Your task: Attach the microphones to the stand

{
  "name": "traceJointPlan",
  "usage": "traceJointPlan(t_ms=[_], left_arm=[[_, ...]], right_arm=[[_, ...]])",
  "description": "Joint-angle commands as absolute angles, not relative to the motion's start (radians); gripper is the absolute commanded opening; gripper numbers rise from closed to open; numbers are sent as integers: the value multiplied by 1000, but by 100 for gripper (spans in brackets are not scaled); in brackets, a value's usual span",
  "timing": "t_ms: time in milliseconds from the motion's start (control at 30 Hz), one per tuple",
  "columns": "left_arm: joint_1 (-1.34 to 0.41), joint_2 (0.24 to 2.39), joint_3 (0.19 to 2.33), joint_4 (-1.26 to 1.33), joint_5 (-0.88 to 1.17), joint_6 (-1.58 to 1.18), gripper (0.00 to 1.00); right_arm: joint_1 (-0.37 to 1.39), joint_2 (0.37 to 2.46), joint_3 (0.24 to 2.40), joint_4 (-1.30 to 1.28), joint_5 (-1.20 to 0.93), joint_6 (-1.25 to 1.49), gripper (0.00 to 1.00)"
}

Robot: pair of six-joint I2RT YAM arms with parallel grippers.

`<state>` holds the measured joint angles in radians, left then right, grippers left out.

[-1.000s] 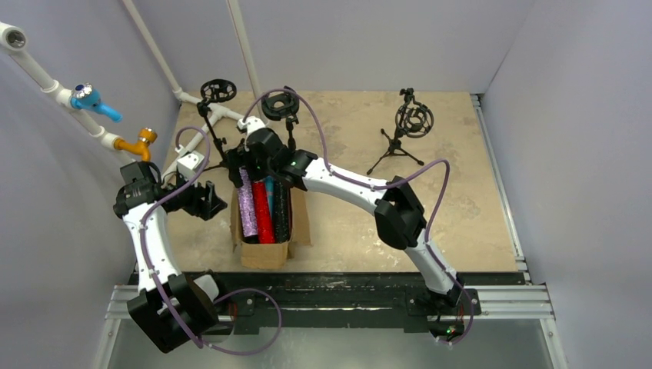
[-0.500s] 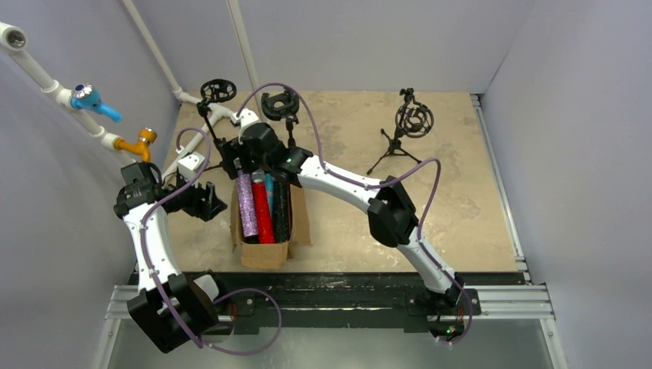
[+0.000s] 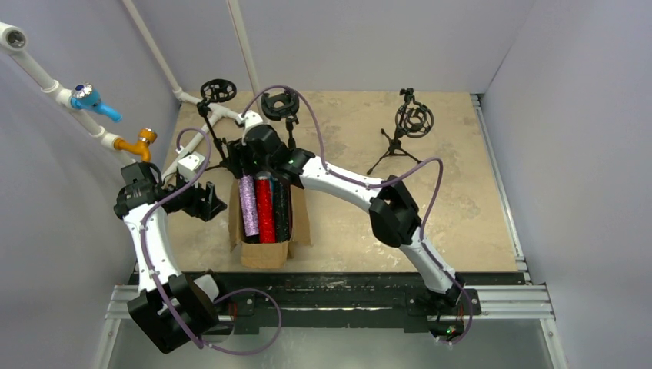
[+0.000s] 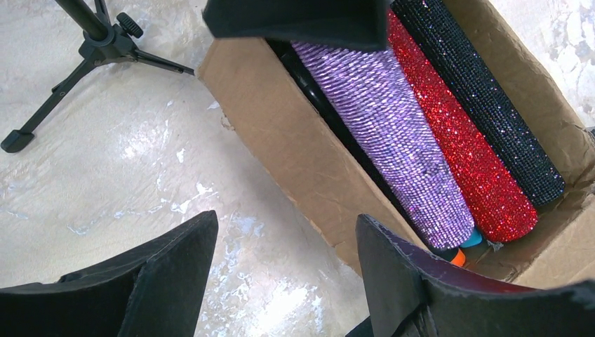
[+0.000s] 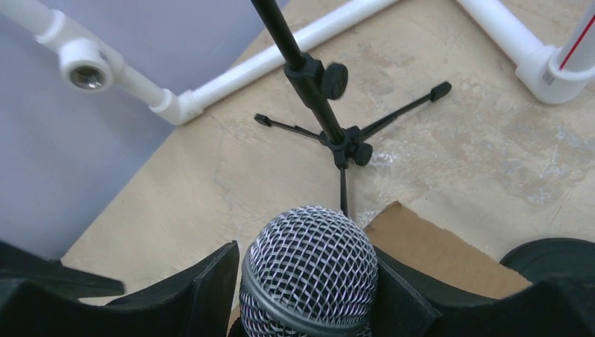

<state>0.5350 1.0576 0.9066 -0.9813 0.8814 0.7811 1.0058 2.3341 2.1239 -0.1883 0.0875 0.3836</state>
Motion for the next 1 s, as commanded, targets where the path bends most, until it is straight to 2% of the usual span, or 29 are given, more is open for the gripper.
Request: traceJointPlan(t_ms=[0, 333, 467, 567, 967], left_arm=[[530, 1036, 920, -958, 890, 792, 72], [531, 1039, 926, -954, 869, 772, 72], [530, 1043, 927, -944, 862, 760, 72], [530, 1048, 931, -952, 865, 754, 72], [530, 1048, 943, -964, 887, 746, 72]], right_arm=[[1006, 2159, 2113, -127, 69, 372, 58], [1005, 1970, 1992, -58, -20, 411, 49], [988, 1888, 1896, -26, -52, 436, 36], [976, 1840, 1826, -39, -67, 447, 29], [767, 1463, 1404, -98, -176, 491, 29]])
